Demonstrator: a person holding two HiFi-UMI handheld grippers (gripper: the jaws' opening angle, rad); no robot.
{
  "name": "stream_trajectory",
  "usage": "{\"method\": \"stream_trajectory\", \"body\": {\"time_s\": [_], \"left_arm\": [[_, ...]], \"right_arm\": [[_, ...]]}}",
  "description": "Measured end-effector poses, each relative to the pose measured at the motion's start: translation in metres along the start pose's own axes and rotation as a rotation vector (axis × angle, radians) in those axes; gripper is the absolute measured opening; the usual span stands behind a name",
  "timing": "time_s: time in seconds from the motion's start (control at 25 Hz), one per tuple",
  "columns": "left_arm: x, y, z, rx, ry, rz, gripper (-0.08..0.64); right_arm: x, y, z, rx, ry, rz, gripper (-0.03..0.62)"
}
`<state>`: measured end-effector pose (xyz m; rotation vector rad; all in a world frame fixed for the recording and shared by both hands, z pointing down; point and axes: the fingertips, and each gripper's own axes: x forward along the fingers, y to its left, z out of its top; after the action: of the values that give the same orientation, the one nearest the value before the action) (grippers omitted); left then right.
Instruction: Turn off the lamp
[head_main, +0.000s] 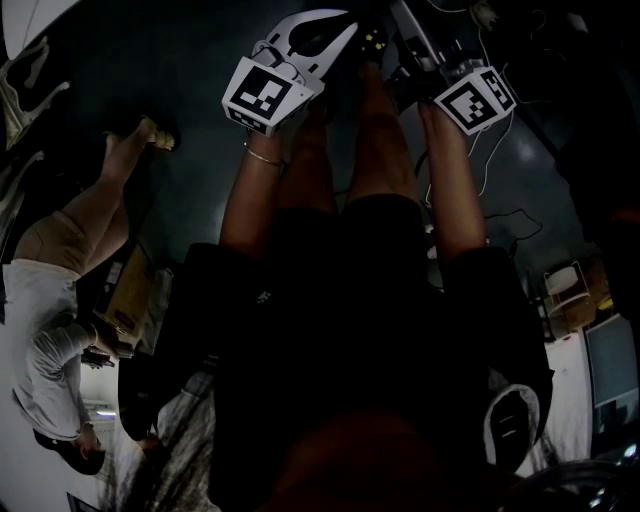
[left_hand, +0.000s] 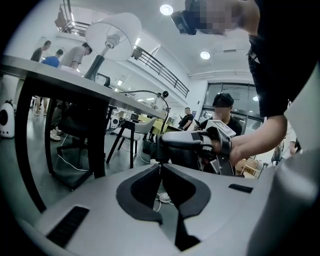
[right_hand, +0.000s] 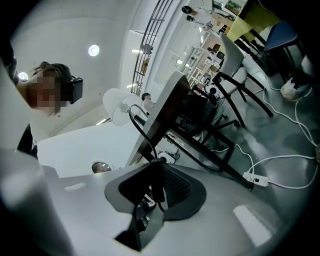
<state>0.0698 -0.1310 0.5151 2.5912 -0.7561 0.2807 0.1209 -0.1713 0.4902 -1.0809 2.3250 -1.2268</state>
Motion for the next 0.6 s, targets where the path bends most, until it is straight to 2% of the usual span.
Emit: {"method": "stream_trajectory", "body": {"time_s": [0.6], "left_arm": [[-0.006, 0.004, 0.004, -0.023, -0.009, 0.009, 0.006]], "right_arm": [[-0.010, -0.024, -0.013, -0.064, -0.011, -0.045, 0.057]]}}
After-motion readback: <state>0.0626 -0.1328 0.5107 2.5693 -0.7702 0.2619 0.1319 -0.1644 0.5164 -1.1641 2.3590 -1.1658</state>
